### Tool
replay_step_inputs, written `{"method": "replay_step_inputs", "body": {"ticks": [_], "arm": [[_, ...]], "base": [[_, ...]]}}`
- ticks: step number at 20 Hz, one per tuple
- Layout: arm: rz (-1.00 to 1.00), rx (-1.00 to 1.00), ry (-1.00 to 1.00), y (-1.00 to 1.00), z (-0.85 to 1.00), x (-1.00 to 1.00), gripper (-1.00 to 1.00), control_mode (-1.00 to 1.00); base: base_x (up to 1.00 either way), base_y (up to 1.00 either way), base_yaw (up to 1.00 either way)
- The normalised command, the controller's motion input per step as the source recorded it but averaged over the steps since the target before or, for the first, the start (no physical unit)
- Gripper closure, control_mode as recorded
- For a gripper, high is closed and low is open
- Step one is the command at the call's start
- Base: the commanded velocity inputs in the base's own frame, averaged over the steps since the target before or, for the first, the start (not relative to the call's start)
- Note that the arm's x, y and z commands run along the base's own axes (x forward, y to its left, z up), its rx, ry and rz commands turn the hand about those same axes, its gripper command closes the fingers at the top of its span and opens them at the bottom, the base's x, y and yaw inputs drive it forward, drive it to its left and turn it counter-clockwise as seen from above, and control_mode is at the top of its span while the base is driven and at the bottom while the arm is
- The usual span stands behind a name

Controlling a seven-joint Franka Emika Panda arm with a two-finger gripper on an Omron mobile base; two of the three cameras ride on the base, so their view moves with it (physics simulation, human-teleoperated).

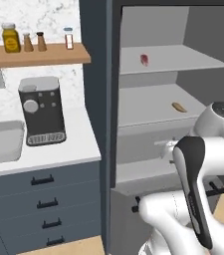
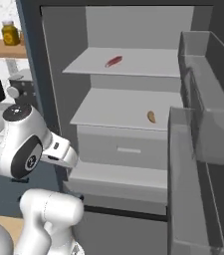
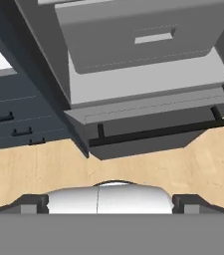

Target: Place one sweet potato and one steak in each tupperware on the nearby counter, to pack two identical lunches.

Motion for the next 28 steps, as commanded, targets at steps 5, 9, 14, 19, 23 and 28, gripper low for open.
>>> {"method": "replay_step_inputs", "body": {"ticks": [5,9,14,19,23,28], "arm": [[0.00,0.00,0.00,0.00,0.00,0.00,-1.00,1.00],[0.00,0.00,0.00,0.00,0.00,0.00,-1.00,1.00],[0.00,0.00,0.00,0.00,0.00,0.00,-1.00,1.00],[0.00,0.00,0.00,0.00,0.00,0.00,-1.00,1.00],[0.00,0.00,0.00,0.00,0.00,0.00,-1.00,1.00],[0.00,0.00,0.00,0.00,0.00,0.00,-1.00,1.00]], "base": [[0.62,-0.17,0.00],[0.63,-0.22,0.01],[0.47,-0.30,0.00],[0.07,-0.63,0.00],[0.00,-0.65,-0.04],[0.00,-0.14,-0.05]]}}
